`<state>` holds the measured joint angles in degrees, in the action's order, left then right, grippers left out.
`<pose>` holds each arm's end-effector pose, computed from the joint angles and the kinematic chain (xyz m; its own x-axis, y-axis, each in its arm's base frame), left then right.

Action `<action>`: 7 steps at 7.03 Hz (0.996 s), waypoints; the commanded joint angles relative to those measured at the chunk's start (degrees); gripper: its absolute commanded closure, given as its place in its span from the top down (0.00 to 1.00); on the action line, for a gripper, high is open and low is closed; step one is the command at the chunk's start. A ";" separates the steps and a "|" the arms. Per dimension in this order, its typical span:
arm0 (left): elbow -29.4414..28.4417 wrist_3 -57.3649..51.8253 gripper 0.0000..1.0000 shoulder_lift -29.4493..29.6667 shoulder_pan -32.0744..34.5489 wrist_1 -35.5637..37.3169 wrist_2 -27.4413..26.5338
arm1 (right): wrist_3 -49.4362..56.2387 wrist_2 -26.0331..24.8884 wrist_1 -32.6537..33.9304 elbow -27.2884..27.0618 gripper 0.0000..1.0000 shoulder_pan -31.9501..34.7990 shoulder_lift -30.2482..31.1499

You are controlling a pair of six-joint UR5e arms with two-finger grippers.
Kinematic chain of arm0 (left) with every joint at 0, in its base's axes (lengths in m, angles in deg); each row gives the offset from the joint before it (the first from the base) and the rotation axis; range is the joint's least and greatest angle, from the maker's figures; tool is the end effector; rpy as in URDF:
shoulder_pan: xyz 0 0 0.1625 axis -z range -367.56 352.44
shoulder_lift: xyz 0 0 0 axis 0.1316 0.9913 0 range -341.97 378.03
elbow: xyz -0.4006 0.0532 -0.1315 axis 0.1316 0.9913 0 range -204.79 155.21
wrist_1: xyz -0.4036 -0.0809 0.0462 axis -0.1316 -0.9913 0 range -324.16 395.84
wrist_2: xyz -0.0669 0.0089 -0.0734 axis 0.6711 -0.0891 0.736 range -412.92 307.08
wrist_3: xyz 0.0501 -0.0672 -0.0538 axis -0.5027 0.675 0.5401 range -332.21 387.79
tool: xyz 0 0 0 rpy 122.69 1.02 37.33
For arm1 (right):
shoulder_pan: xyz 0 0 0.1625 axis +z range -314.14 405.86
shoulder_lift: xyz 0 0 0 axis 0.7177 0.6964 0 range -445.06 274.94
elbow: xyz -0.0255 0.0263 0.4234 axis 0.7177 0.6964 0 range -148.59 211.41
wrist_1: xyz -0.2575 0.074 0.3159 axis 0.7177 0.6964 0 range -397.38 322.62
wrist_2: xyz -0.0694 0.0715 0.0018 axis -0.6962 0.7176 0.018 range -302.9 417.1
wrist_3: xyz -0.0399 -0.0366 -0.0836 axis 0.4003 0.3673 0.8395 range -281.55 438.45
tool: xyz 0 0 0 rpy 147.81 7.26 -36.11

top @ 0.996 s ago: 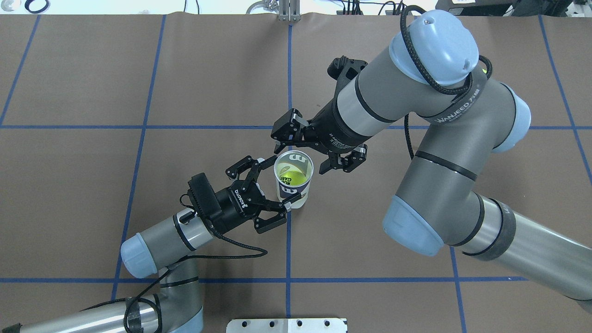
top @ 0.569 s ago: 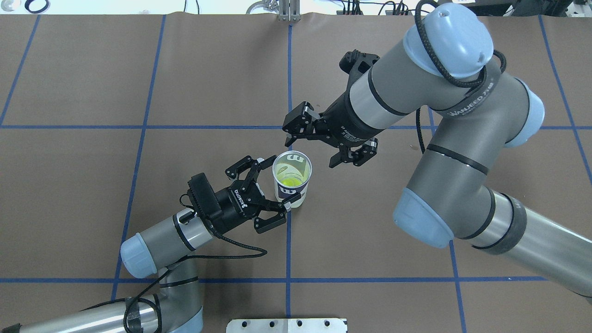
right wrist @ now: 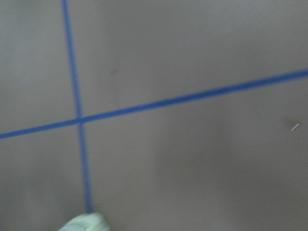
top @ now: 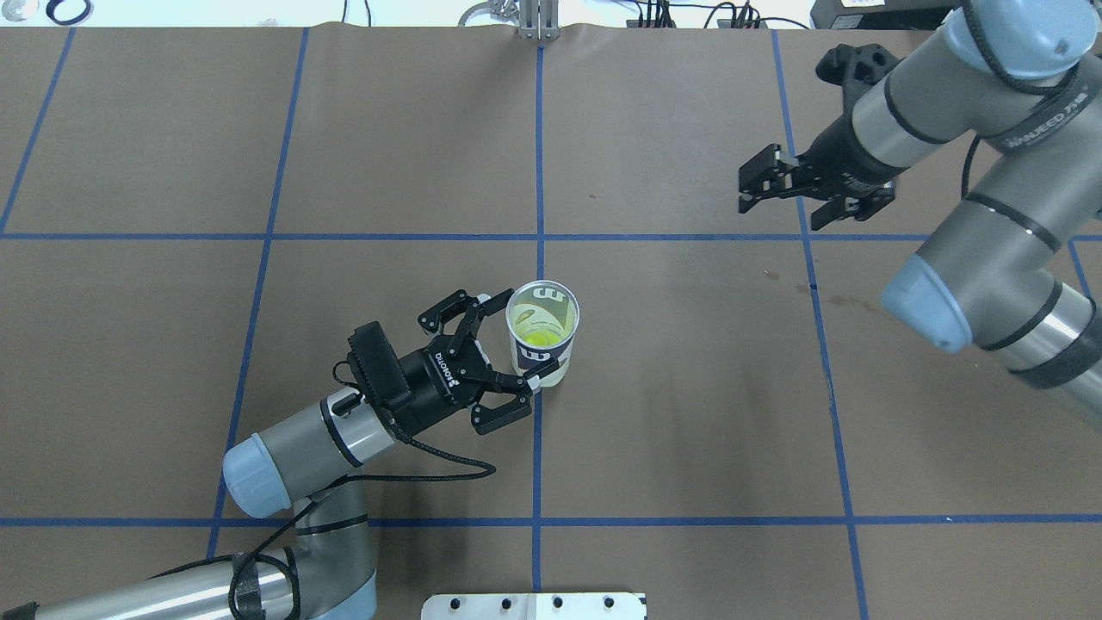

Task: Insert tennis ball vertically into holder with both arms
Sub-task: 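Move the right gripper to the farther yellow tennis ball and grasp it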

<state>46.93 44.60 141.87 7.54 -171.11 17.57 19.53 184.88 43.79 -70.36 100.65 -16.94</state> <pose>0.5517 -0.3213 0.2733 0.2741 0.8607 -0.4291 0.7643 0.0759 0.6404 -0.2936 -0.5413 0.3303 0.5745 0.1063 0.8116 -0.1292 0.9909 -0.0383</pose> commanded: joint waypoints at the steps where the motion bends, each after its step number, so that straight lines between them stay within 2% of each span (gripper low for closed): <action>1: 0.00 0.16 1.00 0.00 -0.07 -0.03 -0.09 | 18.24 -1.12 -0.75 16.87 0.99 8.64 -1.64; 2: 0.09 0.16 1.00 0.00 0.02 -0.12 0.00 | 19.88 -2.26 -1.71 23.91 0.99 10.07 -5.49; 3: 0.00 0.16 1.00 0.00 0.02 -0.12 0.00 | 19.63 -8.01 -8.59 31.21 0.99 10.08 -7.01; 4: 0.09 0.24 1.00 -0.18 0.10 -0.20 0.00 | 19.28 -9.20 -13.62 37.02 0.99 9.91 -8.68; 7: 0.09 0.16 1.00 -0.18 0.11 -0.21 0.00 | 17.10 -11.67 -16.99 40.06 0.99 8.33 -10.02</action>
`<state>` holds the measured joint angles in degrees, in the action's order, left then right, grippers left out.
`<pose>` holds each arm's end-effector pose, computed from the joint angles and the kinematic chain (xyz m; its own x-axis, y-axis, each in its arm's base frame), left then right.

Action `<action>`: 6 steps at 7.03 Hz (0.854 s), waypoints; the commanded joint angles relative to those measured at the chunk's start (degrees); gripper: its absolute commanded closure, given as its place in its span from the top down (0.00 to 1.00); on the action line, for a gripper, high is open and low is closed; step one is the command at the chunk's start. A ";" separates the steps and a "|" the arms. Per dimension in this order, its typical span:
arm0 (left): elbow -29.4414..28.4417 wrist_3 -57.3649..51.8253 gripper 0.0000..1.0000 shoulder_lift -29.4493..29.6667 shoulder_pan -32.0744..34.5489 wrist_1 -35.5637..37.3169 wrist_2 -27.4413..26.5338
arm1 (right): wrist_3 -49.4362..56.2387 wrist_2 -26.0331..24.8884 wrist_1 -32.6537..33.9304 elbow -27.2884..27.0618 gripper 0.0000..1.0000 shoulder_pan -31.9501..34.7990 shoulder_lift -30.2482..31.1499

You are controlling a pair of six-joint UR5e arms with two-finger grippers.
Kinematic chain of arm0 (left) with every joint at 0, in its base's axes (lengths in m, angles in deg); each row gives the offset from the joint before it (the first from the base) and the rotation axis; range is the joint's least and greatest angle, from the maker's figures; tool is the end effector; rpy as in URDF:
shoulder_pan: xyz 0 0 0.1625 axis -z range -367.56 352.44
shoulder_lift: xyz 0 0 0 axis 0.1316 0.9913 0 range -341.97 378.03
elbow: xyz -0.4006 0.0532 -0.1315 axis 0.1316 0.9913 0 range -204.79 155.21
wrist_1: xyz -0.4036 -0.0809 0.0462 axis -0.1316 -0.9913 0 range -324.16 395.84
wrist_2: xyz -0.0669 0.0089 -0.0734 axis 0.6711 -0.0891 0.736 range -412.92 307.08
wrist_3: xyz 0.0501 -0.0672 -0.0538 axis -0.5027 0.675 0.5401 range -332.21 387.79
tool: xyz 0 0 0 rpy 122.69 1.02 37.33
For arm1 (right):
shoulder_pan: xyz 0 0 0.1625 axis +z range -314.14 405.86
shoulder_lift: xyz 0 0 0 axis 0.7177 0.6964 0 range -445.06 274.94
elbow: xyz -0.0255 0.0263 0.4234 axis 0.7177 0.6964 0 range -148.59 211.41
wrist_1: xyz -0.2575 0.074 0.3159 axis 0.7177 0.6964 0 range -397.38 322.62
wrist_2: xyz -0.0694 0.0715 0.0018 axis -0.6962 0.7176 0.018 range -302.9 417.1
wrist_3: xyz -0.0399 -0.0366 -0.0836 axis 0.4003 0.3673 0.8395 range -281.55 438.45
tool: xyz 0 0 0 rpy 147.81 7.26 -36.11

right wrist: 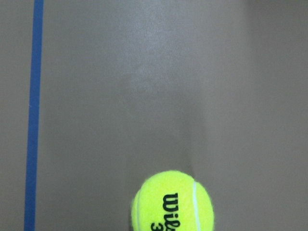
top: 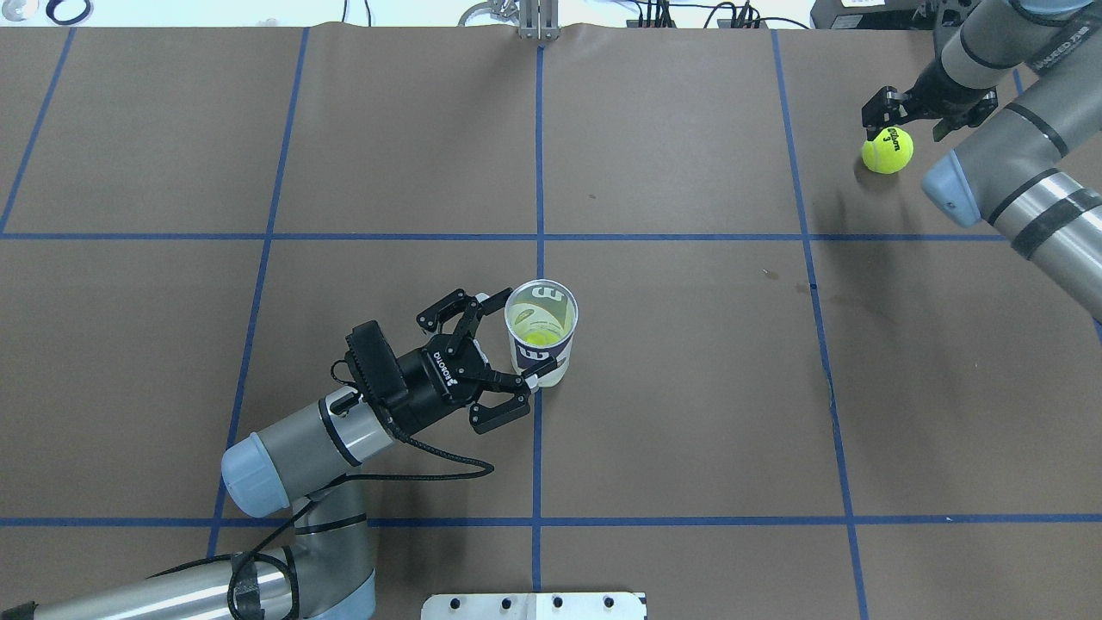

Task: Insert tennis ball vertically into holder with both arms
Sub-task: 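Move the right gripper to the farther yellow tennis ball and grasp it, then carry the second ball with the right gripper over the can's top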

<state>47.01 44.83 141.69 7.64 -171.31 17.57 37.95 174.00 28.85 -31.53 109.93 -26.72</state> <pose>0.5500 -0.3220 0.2747 0.2718 0.8601 -0.4317 0.7666 0.0778 0.6374 -0.2460 -0.7076 0.5236 0.7883 0.0703 0.6112 -0.1671 0.9806 0.1028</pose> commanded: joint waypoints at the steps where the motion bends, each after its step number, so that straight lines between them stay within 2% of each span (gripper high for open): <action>1: 0.00 -0.07 1.00 -0.01 0.01 0.00 -0.09 | -2.37 -2.01 -4.07 1.84 0.99 -2.18 0.19; 3: 0.09 -0.07 1.00 0.17 0.01 0.00 -0.09 | -2.38 -3.26 -4.53 2.11 0.99 -3.07 0.72; 4: 0.00 -0.07 1.00 0.17 0.09 0.00 0.00 | -2.04 -3.34 -4.36 2.20 0.96 -2.99 1.25; 5: 0.18 -0.07 1.00 0.17 0.09 0.00 0.00 | -1.95 -3.87 -4.27 2.20 0.60 -2.99 1.25; 6: 0.18 -0.16 1.00 0.17 0.09 0.00 -0.09 | -1.86 -3.79 -4.09 2.12 0.01 -2.81 1.17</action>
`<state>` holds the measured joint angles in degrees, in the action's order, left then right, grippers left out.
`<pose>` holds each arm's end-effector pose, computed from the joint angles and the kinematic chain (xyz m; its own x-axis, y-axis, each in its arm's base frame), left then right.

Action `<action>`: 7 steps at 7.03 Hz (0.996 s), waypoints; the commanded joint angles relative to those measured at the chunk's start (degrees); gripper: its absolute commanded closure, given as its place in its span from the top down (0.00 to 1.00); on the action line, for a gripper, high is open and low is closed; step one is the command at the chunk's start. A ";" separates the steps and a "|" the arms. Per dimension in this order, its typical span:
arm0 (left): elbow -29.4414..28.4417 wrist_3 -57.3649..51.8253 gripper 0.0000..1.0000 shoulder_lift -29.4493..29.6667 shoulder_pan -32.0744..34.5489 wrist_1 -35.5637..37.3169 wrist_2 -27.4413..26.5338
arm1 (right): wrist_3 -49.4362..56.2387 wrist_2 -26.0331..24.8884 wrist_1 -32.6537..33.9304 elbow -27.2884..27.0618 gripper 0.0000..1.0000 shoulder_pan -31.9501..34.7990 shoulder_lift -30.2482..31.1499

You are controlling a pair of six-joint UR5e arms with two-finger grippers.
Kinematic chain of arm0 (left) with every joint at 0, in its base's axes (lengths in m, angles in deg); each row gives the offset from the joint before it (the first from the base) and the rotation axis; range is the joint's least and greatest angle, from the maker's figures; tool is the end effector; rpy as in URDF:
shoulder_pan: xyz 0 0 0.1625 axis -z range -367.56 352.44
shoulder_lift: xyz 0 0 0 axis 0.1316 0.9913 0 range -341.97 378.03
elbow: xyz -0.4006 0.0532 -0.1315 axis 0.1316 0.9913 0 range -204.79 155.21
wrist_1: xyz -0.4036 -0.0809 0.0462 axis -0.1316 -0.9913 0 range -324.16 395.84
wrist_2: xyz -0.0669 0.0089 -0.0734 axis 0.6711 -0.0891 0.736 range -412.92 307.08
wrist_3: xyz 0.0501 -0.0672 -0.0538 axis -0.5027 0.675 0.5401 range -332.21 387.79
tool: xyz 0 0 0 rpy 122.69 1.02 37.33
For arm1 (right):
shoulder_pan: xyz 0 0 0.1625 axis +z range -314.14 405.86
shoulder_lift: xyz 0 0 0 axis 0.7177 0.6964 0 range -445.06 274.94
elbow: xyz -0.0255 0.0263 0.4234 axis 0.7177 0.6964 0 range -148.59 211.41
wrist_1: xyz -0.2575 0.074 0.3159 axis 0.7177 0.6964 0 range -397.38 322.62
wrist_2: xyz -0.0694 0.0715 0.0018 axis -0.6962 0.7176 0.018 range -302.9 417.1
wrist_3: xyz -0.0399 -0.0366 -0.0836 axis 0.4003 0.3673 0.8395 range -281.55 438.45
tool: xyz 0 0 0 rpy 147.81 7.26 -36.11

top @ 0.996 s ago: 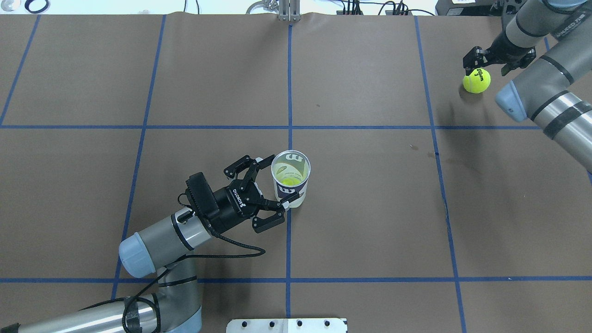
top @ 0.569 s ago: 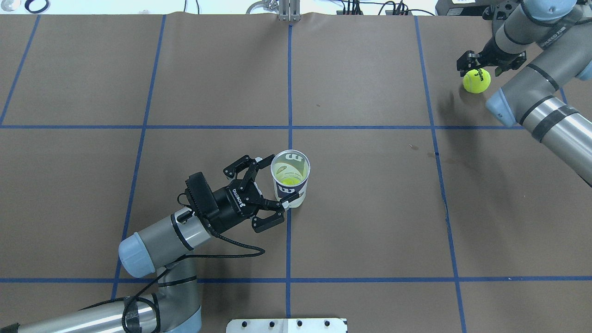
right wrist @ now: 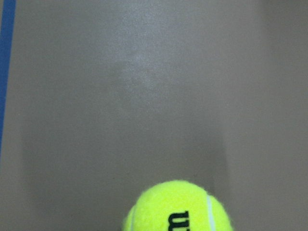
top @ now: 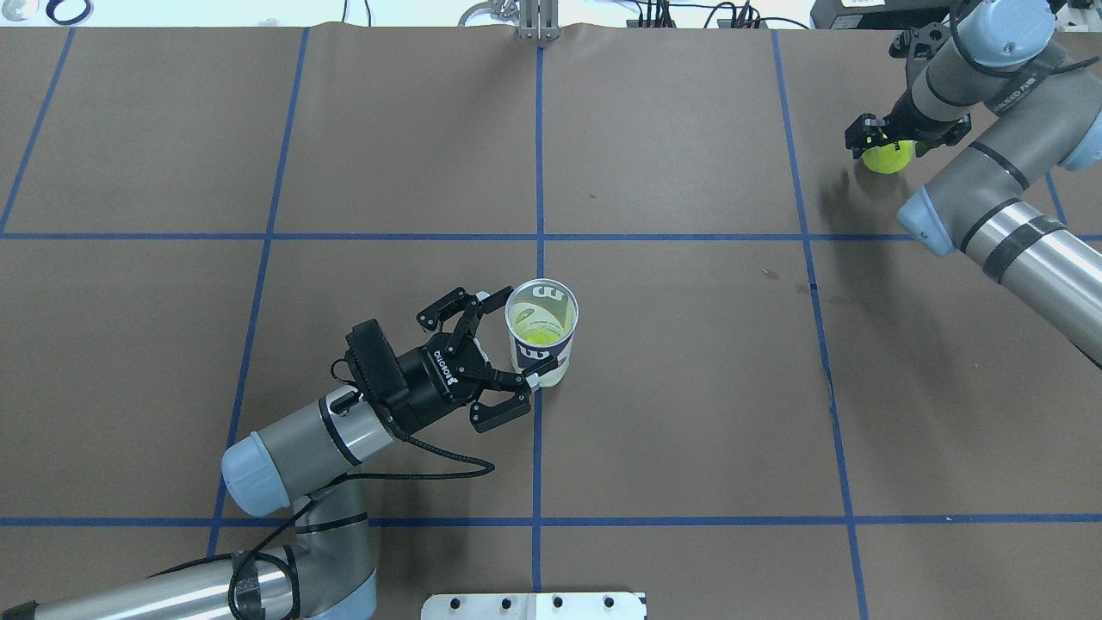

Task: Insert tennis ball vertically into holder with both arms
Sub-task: 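Carry the second ball with the right gripper over the can's top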

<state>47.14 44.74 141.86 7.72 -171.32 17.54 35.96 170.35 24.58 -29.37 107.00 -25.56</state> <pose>0.5493 -0.3227 0.2720 0.2722 0.8602 -0.4313 0.7696 0.0743 0.6341 -0.2747 -0.6930 0.5509 0.8089 0.0639 0.5845 -0.1701 0.9770 0.1286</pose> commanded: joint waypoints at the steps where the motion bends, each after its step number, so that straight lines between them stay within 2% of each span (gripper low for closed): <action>1: 0.05 -0.07 1.00 -0.17 0.01 0.00 0.03 | 0.30 -0.05 0.26 -0.30 0.00 0.99 -0.34; 2: 0.05 -0.07 1.00 0.00 0.01 0.00 0.03 | 0.13 0.65 0.26 -1.35 0.00 1.96 -0.87; 3: 0.05 -0.07 1.00 -0.17 0.01 0.00 0.03 | -0.31 4.31 3.22 -5.63 0.00 2.75 -0.96; 4: -0.03 -0.15 1.00 -0.17 0.01 0.00 0.03 | -2.84 5.65 12.21 -14.72 0.00 2.50 -0.79; 7: -0.04 -0.15 1.00 0.00 0.01 0.18 0.03 | -26.96 6.81 33.07 -45.48 0.00 -10.37 0.18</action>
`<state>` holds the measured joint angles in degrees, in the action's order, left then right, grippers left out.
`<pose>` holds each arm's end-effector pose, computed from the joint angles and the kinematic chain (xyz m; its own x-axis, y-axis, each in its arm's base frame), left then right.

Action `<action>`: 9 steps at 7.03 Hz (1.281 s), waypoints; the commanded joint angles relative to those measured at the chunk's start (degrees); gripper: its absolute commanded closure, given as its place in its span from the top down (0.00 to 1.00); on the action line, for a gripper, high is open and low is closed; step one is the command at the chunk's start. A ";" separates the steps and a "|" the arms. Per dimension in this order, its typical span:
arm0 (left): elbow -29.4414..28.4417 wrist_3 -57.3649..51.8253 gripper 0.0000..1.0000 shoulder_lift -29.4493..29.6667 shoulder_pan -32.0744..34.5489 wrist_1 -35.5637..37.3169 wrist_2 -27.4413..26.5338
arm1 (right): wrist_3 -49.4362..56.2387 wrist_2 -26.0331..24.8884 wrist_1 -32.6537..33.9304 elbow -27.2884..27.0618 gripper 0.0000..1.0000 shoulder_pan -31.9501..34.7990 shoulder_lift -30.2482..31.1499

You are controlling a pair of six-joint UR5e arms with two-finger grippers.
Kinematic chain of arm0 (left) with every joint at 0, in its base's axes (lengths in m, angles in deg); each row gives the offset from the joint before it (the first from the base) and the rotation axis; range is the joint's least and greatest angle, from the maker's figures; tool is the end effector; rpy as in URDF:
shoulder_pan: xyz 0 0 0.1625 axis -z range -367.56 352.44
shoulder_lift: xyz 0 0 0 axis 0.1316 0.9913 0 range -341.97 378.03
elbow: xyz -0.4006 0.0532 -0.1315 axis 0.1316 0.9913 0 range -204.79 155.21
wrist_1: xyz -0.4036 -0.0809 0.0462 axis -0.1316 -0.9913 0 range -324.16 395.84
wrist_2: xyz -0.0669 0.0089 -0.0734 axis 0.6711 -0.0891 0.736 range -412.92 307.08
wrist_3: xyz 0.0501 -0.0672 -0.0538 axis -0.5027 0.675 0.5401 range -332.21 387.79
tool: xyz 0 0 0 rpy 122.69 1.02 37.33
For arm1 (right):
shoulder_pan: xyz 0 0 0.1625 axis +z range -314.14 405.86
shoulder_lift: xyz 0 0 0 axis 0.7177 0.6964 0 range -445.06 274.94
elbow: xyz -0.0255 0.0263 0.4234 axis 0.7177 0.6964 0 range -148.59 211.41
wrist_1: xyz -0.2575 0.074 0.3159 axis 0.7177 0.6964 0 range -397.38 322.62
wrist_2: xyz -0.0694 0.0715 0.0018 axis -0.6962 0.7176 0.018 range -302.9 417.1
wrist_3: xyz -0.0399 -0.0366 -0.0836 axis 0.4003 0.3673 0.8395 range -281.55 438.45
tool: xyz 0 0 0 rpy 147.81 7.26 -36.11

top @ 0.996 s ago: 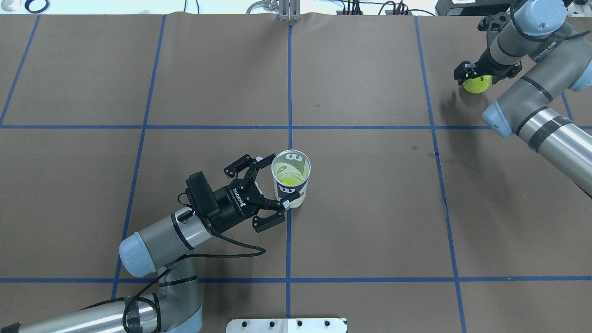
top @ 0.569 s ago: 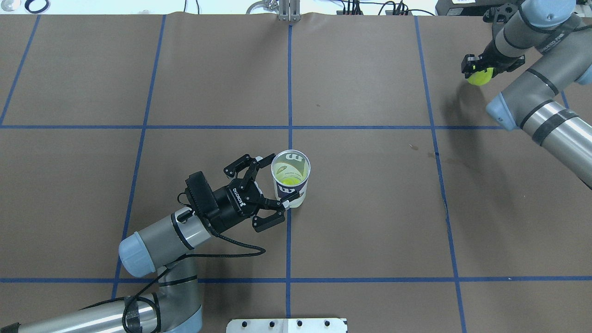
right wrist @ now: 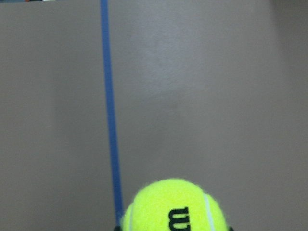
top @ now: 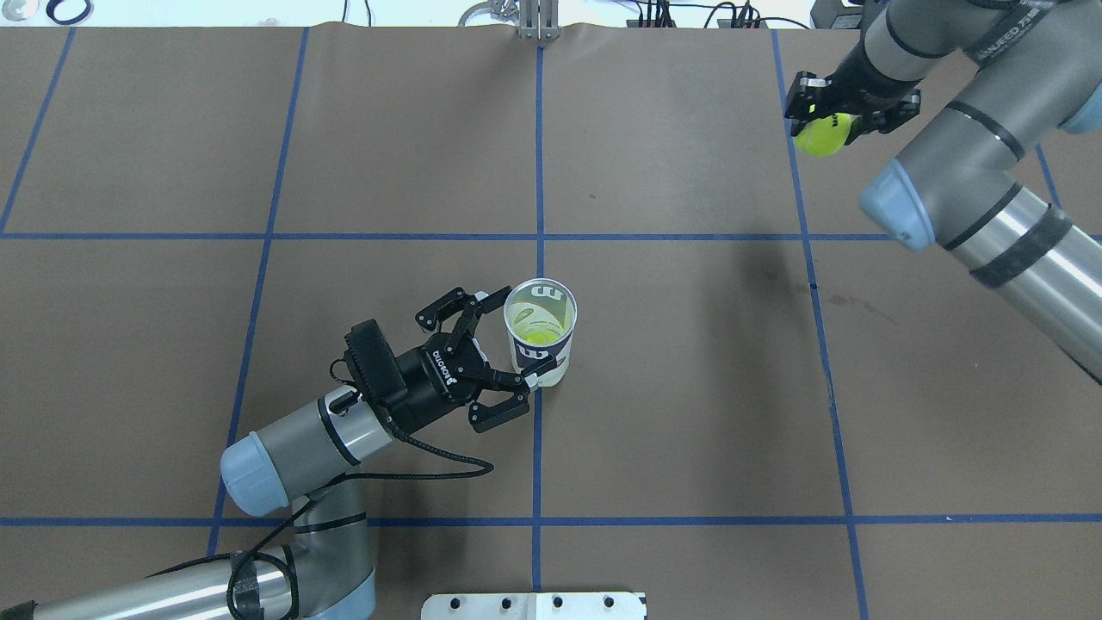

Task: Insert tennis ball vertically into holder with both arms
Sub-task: 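Carry the second ball with the right gripper over the can's top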

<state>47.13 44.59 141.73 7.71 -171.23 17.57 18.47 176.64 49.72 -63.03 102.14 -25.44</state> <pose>0.5493 -0.3226 0.2734 0.2755 0.8602 -0.4291 0.7664 0.0730 0.6382 -0.3013 -0.6030 0.3128 0.6586 0.2024 0.7248 -0.2618 0.9646 -0.0316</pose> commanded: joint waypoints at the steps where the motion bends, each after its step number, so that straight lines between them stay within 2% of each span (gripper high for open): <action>1: 0.06 0.00 1.00 0.13 0.02 0.09 0.00 | -18.24 0.09 8.95 -16.96 0.00 -10.44 -0.63; 2: -0.02 0.00 1.00 0.13 -0.06 0.18 0.00 | -23.02 -1.05 8.70 -18.23 0.00 -15.10 -2.03; 4: -0.02 0.00 1.00 0.13 -0.06 0.18 0.00 | -26.75 -2.55 8.70 -18.16 0.00 -20.39 -6.51; 5: -0.03 0.00 1.00 0.22 -0.15 0.18 0.00 | -26.76 -2.55 8.87 -18.24 0.00 -21.37 -8.88; 9: -0.03 0.00 1.00 0.22 -0.15 0.18 -0.09 | -26.76 -2.03 9.05 -19.73 0.00 -21.91 -9.69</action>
<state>47.10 44.58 141.99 7.55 -171.05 17.51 -8.29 174.55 58.71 -82.32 80.28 -35.11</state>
